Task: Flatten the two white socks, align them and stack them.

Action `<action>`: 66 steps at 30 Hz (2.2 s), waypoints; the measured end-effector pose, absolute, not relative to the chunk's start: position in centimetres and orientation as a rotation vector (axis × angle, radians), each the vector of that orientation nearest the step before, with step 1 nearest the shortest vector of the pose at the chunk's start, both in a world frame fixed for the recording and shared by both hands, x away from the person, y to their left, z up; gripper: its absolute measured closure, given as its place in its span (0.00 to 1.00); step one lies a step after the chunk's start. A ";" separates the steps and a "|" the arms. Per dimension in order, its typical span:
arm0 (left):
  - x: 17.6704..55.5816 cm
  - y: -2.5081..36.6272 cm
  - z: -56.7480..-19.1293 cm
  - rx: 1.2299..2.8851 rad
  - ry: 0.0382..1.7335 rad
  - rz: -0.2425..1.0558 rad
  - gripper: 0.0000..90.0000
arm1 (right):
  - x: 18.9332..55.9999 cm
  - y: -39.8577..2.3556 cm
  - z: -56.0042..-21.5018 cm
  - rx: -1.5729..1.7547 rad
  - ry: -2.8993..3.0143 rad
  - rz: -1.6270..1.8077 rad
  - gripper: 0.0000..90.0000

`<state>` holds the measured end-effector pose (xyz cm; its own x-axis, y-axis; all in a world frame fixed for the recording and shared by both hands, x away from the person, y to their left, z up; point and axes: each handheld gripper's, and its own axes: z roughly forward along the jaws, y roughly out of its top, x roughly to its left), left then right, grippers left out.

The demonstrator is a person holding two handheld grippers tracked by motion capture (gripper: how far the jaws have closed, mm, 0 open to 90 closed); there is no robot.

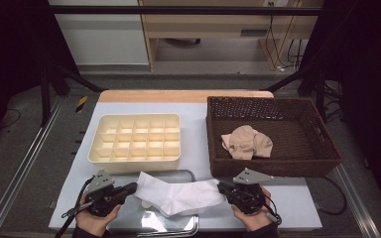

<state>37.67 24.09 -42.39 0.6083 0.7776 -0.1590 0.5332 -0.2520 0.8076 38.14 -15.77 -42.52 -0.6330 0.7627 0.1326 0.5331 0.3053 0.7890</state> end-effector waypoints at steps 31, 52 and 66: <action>39.7 23.4 -46.1 2.050 1.073 0.382 0.84 | 38.4 -16.5 -44.6 1.253 2.280 1.231 0.85; 39.6 23.0 -47.0 2.083 1.070 0.363 0.79 | 40.1 -15.9 -46.2 1.236 2.298 1.196 1.00; 39.7 23.4 -46.7 2.062 1.072 0.356 0.75 | 40.1 -16.5 -47.4 1.290 2.300 1.125 0.82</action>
